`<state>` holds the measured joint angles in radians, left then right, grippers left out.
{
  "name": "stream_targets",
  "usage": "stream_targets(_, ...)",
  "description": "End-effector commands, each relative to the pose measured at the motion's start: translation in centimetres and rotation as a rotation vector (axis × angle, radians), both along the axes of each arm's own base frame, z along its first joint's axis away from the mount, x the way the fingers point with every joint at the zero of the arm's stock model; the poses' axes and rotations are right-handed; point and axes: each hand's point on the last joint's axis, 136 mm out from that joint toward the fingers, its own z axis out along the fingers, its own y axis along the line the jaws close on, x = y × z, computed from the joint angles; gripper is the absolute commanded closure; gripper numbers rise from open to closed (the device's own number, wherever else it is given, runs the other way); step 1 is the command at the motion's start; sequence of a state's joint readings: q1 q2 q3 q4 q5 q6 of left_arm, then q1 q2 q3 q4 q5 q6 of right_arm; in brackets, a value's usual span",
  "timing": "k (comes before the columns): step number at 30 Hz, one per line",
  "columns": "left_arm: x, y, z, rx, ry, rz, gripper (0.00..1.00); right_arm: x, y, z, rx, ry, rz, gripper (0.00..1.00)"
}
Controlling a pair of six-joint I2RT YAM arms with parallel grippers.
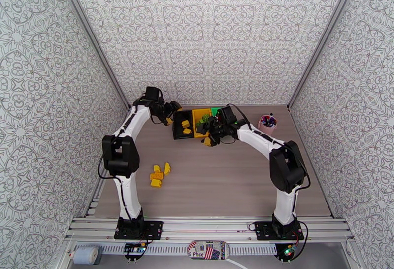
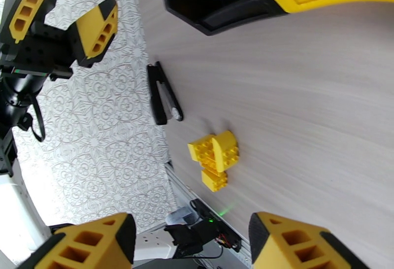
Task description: Sort the legos into containers by color
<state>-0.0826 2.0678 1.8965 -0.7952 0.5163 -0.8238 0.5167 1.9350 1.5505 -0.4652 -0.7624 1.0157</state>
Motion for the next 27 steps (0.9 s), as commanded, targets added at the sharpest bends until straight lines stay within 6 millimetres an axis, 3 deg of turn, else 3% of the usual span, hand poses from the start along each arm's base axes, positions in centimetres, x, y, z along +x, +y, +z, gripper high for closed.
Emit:
stream_targets(1,-2.9,0.8,1.4,0.075,0.001,-0.019,0.19,0.1,-0.8,0.0,-0.067,-0.032,0.019,0.35)
stream_targets(14,-15.4,6.0,-1.6,0.376,0.165,-0.008,0.19,-3.1,-1.8,-3.6,-0.258,-0.004,0.133,0.36)
stream_targets(21,-21.1,7.8,-3.9,0.469,0.272,-0.006,0.19,-5.5,-0.3,-5.6,-0.320,0.013,0.208,0.38)
stream_targets(27,-24.6,8.2,-7.0,0.495,0.363,-0.035,0.24,-7.1,1.5,-6.6,-0.357,0.011,0.264,0.38)
